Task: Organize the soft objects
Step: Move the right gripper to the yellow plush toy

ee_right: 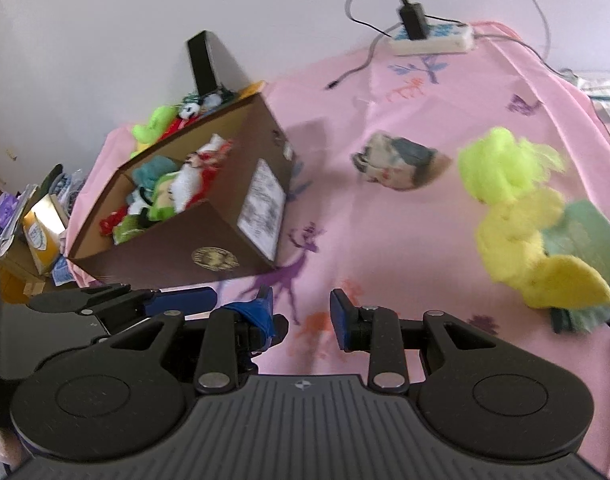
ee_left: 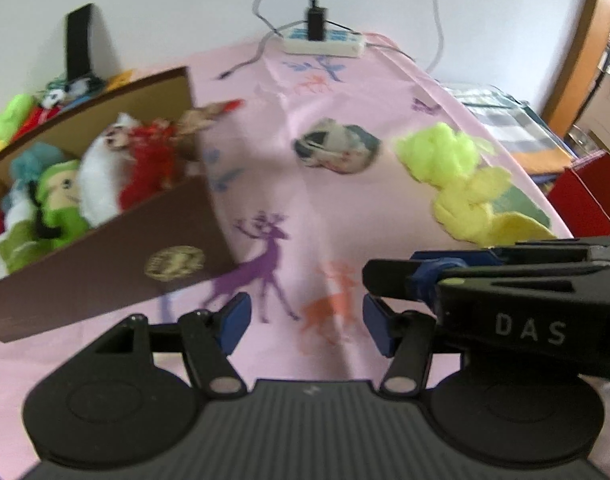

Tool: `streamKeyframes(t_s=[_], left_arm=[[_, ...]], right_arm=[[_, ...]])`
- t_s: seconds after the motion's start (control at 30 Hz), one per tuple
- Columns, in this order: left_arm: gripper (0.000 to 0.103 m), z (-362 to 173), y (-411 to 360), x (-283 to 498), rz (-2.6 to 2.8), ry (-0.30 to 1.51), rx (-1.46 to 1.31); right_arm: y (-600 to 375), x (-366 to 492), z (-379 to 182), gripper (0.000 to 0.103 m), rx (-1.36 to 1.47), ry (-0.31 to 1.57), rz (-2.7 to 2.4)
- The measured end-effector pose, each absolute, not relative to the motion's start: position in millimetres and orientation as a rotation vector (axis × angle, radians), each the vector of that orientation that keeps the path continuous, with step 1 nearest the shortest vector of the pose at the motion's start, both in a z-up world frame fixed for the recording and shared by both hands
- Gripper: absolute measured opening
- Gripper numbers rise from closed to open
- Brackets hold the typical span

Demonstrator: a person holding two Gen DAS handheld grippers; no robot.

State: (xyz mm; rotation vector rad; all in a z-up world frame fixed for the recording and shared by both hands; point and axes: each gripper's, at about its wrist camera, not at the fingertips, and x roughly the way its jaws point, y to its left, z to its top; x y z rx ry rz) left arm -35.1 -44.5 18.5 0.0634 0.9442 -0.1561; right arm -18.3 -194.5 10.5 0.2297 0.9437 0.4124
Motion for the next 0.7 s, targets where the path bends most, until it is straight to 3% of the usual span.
streamKeyframes(t_s=[0.7], left_arm=[[0.064,-3,-128,-1,-0.441,0.935,0.012]], right_arm=[[-295,-10,10,0.014,0.295,0.897,0.204]])
